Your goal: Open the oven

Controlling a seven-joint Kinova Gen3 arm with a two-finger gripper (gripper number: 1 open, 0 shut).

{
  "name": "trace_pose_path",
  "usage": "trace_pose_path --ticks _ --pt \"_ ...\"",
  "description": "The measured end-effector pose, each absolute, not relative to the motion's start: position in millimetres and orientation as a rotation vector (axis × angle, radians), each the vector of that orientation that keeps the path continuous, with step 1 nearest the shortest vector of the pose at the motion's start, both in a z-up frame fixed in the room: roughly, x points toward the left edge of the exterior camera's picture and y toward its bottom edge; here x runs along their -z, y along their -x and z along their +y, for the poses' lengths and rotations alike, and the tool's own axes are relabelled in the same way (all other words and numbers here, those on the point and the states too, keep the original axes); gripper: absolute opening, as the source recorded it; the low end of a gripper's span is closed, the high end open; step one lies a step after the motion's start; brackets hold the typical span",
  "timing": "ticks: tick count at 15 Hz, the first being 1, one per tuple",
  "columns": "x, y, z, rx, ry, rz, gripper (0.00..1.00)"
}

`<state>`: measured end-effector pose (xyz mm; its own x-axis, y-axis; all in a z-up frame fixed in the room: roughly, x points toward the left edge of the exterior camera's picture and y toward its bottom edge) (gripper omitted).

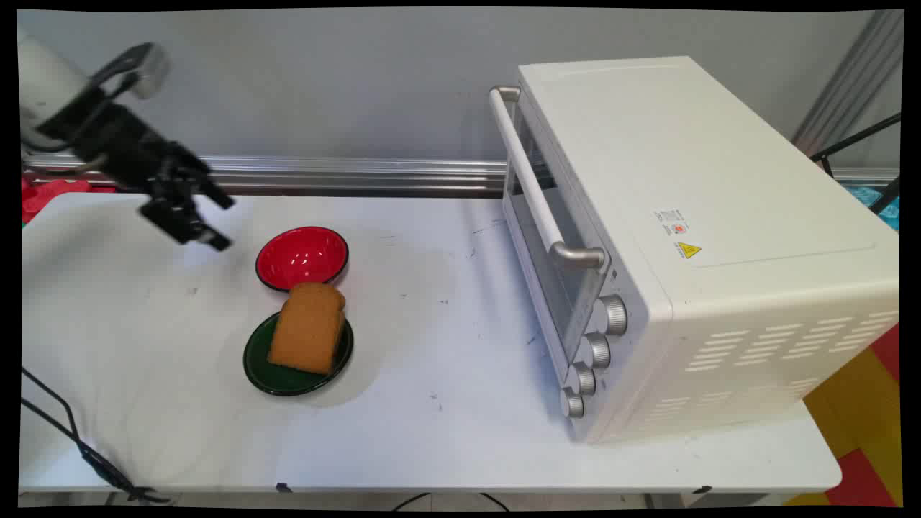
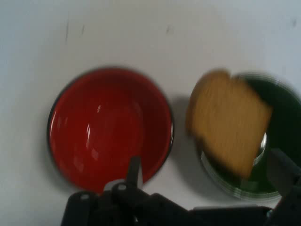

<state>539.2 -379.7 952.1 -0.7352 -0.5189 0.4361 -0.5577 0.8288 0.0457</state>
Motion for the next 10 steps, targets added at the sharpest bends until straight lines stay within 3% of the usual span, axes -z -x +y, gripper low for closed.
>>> trace_pose_path --ticks 10 --pt "-1012.1 -360.6 -436.4 -0.305 -0.795 -2.506 1.0"
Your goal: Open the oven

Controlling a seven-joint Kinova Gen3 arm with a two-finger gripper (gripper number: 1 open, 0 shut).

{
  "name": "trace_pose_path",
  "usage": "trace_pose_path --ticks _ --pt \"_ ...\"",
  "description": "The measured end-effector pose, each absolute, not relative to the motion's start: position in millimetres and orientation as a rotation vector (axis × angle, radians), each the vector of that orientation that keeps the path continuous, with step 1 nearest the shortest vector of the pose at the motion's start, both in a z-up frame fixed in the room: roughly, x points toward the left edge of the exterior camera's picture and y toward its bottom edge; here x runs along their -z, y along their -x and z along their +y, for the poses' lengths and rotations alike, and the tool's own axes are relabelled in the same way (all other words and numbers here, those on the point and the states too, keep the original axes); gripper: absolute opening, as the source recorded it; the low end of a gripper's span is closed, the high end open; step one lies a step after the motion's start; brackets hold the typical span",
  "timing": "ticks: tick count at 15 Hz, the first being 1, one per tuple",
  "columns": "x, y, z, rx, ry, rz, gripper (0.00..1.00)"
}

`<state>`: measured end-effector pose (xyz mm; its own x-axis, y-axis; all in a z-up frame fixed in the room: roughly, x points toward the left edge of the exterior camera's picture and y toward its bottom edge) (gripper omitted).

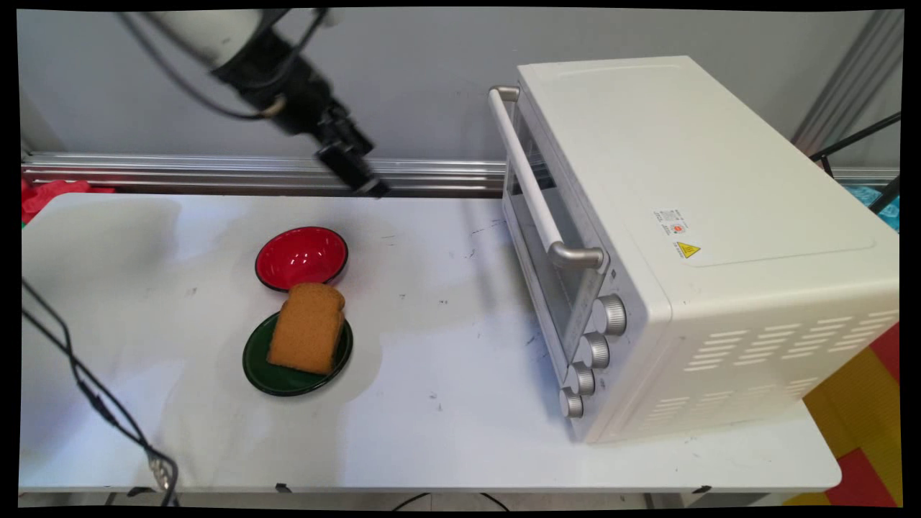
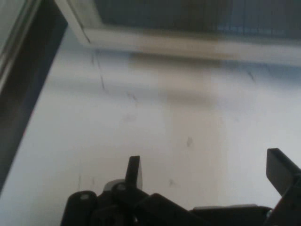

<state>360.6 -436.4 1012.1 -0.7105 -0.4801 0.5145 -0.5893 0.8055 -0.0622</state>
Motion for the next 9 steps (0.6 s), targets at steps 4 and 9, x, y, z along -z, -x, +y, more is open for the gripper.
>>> trace_pose_path --ticks 4,9 --pt "-1040.9 -307.4 -457.7 -0.336 -0.811 -2.479 1.0" --pt "-1061.4 -261.7 -478.2 -0.314 -0.77 -2.466 1.0"
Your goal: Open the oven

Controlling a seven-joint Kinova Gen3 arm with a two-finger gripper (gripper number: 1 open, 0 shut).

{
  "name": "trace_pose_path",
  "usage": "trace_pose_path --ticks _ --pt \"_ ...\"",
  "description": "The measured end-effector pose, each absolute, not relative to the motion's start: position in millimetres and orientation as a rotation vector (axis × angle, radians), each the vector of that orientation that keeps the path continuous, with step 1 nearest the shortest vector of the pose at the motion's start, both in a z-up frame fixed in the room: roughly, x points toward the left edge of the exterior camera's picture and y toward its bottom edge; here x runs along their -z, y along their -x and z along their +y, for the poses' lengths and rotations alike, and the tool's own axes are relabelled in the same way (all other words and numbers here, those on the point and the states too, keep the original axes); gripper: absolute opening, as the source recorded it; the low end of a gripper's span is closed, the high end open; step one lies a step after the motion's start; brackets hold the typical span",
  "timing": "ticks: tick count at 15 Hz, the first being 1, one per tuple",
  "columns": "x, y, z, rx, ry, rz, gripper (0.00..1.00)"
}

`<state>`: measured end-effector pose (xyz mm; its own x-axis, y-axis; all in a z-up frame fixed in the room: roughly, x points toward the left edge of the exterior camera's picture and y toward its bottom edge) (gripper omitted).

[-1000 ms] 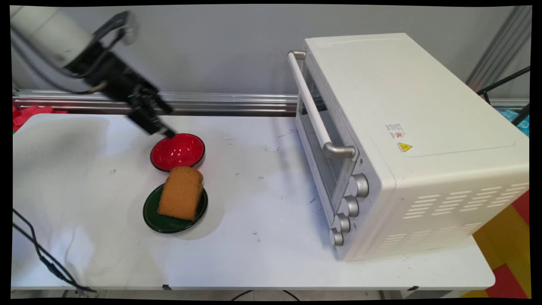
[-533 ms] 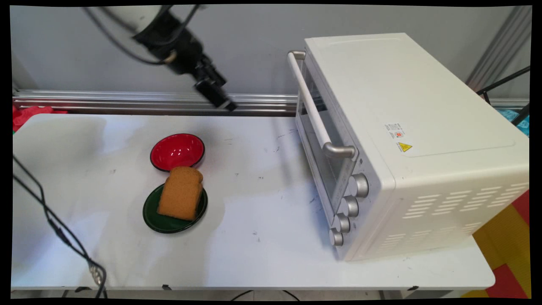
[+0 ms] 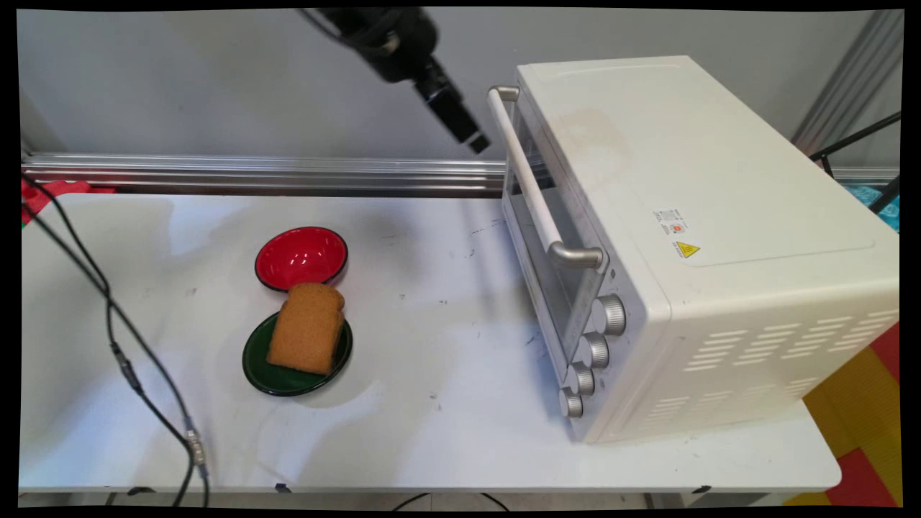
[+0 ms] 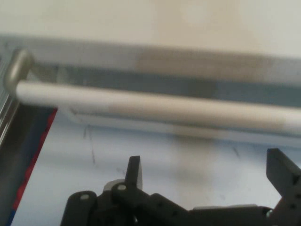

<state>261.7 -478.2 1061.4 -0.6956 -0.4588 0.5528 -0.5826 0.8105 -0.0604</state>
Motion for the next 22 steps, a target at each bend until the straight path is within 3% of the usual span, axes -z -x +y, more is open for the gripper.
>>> trace_pose_path --ticks 10,11,22 --pt "-1072.2 -207.9 -510.0 -0.26 -0.659 -2.513 1.0" --pt "-1071.9 -205.9 -512.7 -0.261 -0.649 -2.519 0.0" --pt "-1031.9 -193.4 -547.0 -0.277 -0.562 -2.585 0.0"
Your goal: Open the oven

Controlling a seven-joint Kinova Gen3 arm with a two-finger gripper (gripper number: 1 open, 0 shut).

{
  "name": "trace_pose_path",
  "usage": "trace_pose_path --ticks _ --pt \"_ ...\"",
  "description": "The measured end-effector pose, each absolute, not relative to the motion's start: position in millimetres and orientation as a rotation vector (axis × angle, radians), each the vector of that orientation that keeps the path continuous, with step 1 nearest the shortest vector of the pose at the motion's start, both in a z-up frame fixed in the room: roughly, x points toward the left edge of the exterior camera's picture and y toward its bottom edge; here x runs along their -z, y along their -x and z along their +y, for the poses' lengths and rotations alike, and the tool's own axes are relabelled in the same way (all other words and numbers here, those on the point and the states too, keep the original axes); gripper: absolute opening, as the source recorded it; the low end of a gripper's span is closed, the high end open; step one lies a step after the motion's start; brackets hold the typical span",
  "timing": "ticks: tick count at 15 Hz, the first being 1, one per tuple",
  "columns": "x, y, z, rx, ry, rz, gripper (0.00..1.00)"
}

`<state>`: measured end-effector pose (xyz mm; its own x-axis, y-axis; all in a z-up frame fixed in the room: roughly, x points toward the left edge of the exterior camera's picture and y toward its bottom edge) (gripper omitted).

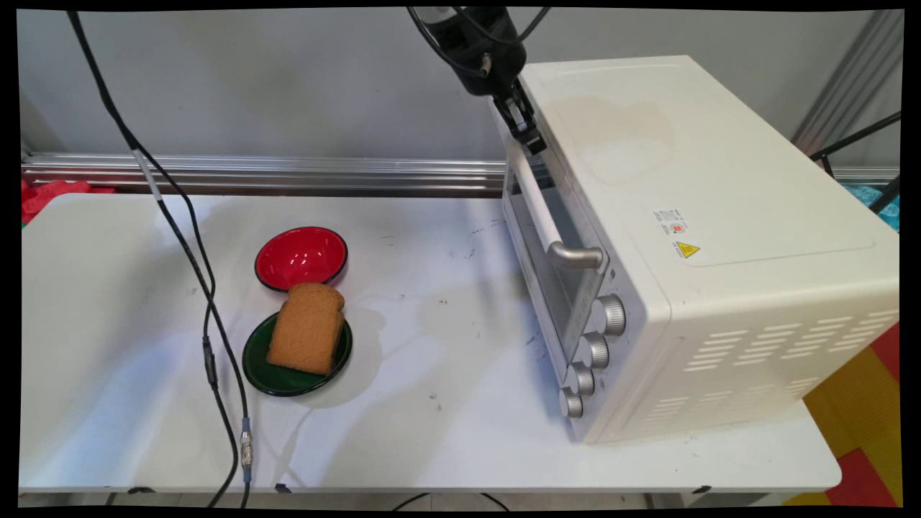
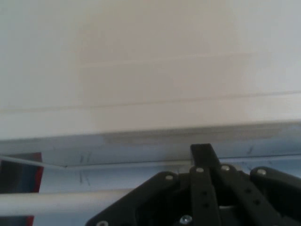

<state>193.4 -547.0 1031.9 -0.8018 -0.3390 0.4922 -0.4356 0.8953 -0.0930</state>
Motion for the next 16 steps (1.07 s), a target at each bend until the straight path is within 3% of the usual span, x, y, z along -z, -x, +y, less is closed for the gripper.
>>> trace_pose_path --ticks 16 --pt "-993.2 -230.2 -527.3 -0.221 -0.59 -2.68 0.0"
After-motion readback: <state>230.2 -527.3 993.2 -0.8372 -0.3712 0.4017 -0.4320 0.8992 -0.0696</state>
